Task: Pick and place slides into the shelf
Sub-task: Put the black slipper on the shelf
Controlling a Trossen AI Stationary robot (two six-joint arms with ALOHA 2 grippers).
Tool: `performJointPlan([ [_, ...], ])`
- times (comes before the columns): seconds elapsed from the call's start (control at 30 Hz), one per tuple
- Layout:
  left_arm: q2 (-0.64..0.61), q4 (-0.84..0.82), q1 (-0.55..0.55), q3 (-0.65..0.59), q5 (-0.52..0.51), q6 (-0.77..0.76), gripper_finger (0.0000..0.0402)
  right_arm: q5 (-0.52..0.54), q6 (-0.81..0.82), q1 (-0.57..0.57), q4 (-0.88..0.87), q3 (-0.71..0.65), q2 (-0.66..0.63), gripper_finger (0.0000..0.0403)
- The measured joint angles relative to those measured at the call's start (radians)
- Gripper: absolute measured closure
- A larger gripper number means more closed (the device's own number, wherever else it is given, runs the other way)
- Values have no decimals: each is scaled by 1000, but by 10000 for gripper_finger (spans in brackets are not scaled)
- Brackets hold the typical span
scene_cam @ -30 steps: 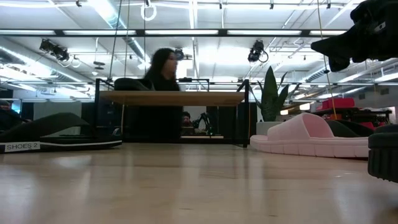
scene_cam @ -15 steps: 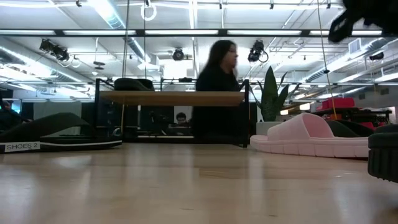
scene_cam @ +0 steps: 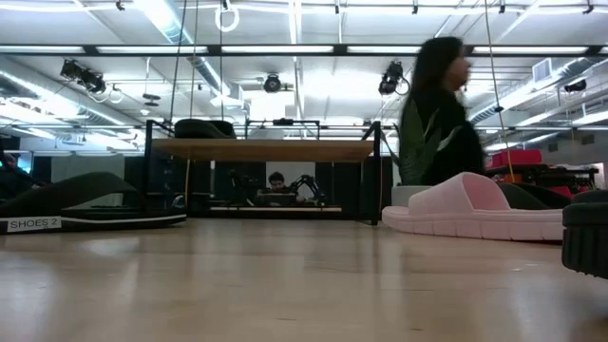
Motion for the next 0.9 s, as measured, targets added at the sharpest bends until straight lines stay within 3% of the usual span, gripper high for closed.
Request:
performJointPlan([
  [0.13, 0, -14, 0, 0, 0, 0, 395, 30, 109, 67, -345, 149, 295, 389],
  [0.4, 0, -145, 0, 0, 0, -74, 380, 11, 345, 261, -492, 403, 688, 389],
  [0.57, 0, -228, 0, 0, 0, -138, 375, 11, 329, 350, -558, 565, 808, 389],
  [0.77, 0, -246, 0, 0, 0, -185, 395, 25, 272, 381, -463, 649, 860, 389],
  [0.9, 0, -248, 0, 0, 0, -185, 396, 65, 514, 366, -547, 643, 864, 377],
])
